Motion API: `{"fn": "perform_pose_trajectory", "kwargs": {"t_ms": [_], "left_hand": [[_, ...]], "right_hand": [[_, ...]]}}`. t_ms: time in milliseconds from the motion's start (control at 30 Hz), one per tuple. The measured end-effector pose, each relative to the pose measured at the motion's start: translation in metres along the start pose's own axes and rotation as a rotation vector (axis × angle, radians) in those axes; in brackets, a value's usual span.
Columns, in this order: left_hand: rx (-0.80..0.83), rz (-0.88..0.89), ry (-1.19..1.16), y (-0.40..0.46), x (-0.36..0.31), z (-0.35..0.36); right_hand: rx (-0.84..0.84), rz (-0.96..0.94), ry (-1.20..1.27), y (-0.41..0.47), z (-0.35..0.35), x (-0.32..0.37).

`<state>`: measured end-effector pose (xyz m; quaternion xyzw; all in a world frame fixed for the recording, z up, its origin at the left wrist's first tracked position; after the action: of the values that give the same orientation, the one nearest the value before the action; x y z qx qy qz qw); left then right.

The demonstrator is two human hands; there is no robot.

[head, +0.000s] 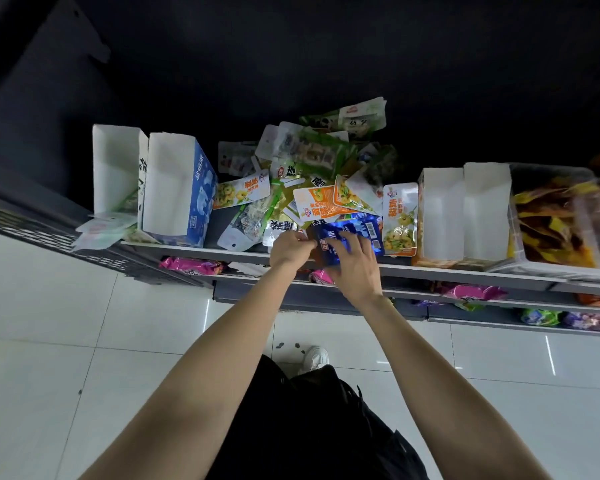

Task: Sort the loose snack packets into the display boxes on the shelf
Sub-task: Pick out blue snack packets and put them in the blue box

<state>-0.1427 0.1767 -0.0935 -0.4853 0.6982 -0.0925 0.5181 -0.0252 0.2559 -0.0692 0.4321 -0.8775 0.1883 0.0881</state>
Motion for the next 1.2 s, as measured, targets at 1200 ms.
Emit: {"fn": "perform_pose_trajectory", "kwargs": {"t_ms": [1200], "left_hand": [[-0.117, 0.513, 0.307, -0.104, -0.004, -0.172]], "right_hand": [[0.102, -0.183, 0.855, 0.016, -0.111, 0.125]]}}
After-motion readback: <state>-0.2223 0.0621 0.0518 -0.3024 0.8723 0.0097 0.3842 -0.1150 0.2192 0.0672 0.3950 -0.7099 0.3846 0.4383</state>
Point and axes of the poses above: each hand's wrist, its own y-axis towards the middle knuckle, its own z-axis out of the palm, x = y × z, the point moved 10 cm from there along y, towards the middle knuckle, and after that the axes turned 9 degrees about x, right-handed, at the moved point
